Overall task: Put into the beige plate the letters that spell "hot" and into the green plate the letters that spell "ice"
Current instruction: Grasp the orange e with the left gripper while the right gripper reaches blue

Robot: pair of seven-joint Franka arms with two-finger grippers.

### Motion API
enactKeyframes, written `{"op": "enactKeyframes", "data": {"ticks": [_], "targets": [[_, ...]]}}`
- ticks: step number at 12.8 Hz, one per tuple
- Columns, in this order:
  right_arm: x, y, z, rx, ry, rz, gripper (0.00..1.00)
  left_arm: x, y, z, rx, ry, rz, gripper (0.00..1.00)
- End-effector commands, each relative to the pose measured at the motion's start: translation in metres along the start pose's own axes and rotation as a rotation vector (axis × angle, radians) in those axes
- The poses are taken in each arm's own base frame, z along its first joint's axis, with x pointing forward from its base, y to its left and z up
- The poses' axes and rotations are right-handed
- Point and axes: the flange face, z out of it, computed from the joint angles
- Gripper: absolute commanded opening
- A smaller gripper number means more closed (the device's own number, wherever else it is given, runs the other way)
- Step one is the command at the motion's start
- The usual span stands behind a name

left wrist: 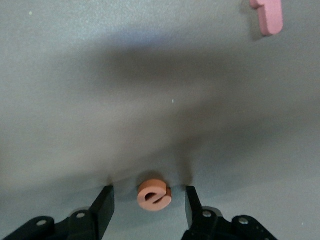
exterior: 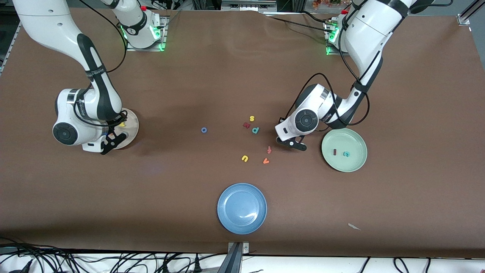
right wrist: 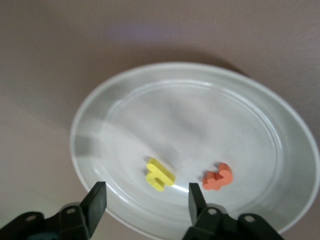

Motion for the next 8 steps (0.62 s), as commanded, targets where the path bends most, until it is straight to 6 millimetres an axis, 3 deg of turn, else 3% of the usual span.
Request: {"op": "enactKeyframes", "data": {"ticks": [1, 2, 4, 8], "targets": [[0.022, -0.053, -0.040, 0.012, 0.005, 0.137, 0.76, -0.009, 0.000, -0.004, 0.022, 0.031, 0.008, 0.57], [0.031, -0.070, -0.052, 0.008, 0.029, 0.113, 0.76, -0.009, 0.000, -0.003, 0.021, 0.031, 0.006, 0.56], [0.044, -0.094, -0.073, 0.106, 0.098, 0.199, 0.80, -0.010, -0.002, 0.001, 0.022, 0.022, 0.004, 0.24], [0.061, -0.141, -0.085, 0.154, 0.121, 0.478, 0.80, -0.008, -0.003, 0.003, 0.019, 0.024, 0.004, 0.15]]}}
